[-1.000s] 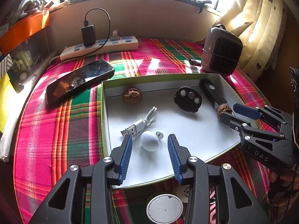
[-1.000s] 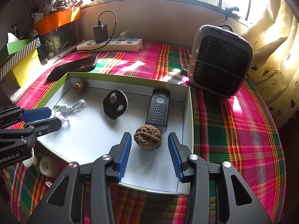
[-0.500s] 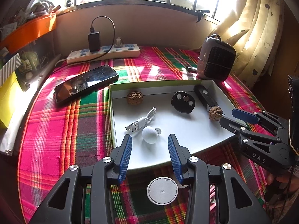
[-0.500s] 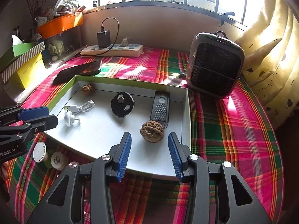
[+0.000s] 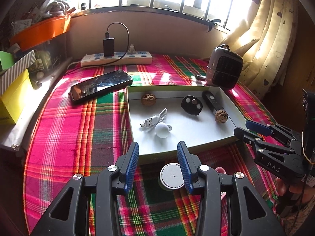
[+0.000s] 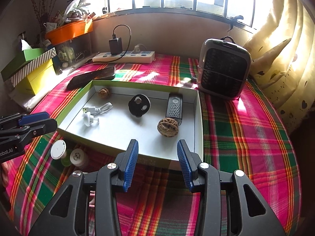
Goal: Organize objects
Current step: 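Withdraw both open tools from the box toward the pink clips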
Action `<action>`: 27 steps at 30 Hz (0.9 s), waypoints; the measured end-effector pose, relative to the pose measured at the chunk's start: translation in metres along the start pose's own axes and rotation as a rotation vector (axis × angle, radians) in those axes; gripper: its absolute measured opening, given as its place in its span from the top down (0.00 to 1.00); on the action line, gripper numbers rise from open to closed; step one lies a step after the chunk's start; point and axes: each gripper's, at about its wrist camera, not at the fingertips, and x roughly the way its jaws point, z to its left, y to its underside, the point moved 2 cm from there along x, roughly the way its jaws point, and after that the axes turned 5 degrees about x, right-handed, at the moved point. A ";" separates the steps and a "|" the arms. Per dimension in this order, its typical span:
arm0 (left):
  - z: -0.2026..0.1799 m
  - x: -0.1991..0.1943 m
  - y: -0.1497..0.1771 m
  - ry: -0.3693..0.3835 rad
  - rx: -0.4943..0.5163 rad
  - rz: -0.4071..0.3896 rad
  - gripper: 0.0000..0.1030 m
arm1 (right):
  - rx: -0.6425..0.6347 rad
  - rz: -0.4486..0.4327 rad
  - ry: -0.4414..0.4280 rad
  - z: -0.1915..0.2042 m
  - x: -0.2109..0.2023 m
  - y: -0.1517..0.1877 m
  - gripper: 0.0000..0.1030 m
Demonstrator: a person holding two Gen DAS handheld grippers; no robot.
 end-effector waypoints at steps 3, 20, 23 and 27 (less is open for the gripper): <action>0.002 -0.006 0.006 0.000 -0.010 -0.005 0.62 | 0.004 -0.005 -0.016 0.003 -0.006 0.006 0.59; 0.012 -0.014 0.043 0.018 -0.067 0.020 0.61 | -0.008 0.012 -0.133 0.045 -0.019 0.043 0.39; 0.013 -0.015 0.048 0.021 -0.069 0.022 0.61 | -0.011 0.013 -0.149 0.054 -0.019 0.047 0.36; 0.014 -0.014 0.052 0.031 -0.076 0.030 0.61 | -0.050 0.026 -0.118 0.066 -0.015 0.051 0.36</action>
